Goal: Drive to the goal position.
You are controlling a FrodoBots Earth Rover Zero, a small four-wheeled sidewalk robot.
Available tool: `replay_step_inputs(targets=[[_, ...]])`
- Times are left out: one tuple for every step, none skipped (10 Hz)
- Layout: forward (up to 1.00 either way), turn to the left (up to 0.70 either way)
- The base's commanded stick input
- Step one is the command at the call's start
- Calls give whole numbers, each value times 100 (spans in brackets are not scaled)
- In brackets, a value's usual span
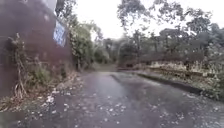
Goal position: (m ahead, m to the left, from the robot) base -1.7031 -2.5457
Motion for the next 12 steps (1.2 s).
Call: replay_step_inputs(targets=[[34, -79], [34, -59], [34, 8], [34, -84], [34, -84], [34, -84], [34, -84], [34, -84], [34, -84], [34, -84], [34, -84], [34, -84]])
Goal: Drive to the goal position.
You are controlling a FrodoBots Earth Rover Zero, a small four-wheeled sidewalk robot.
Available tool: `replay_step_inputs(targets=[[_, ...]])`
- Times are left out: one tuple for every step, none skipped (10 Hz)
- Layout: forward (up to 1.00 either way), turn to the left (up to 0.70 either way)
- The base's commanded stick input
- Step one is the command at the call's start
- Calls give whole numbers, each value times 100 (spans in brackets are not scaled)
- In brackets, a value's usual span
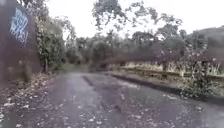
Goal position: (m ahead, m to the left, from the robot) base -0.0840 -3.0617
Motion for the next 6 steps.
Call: replay_step_inputs(targets=[[34, -84], [33, -82], [31, -76], [26, -64], [26, -64], [26, -64]])
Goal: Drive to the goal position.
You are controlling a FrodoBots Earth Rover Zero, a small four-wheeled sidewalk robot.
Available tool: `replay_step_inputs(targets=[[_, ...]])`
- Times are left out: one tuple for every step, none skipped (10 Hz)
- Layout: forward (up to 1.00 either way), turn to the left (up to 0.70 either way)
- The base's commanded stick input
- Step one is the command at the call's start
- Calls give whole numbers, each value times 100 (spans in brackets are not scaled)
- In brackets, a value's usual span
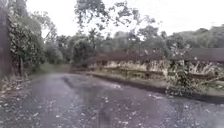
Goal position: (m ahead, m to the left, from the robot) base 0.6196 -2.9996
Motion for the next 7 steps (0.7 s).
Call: replay_step_inputs(targets=[[26, -64], [26, -64], [26, -65], [26, -64], [26, -64], [26, -64], [26, -64]])
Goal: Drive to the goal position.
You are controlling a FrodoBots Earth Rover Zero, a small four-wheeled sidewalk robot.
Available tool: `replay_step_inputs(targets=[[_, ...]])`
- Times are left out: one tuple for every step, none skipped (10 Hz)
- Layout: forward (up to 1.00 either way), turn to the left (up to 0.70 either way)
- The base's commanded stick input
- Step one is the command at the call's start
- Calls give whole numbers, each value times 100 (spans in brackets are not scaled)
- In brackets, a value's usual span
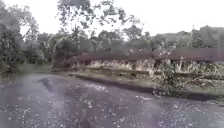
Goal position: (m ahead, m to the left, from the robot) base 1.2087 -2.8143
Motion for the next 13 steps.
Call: replay_step_inputs(targets=[[26, -64], [26, -65], [26, -64], [26, -31], [26, 6], [26, 6], [26, -23], [26, -65], [26, -66], [26, -66], [26, -65], [27, -66], [30, -74]])
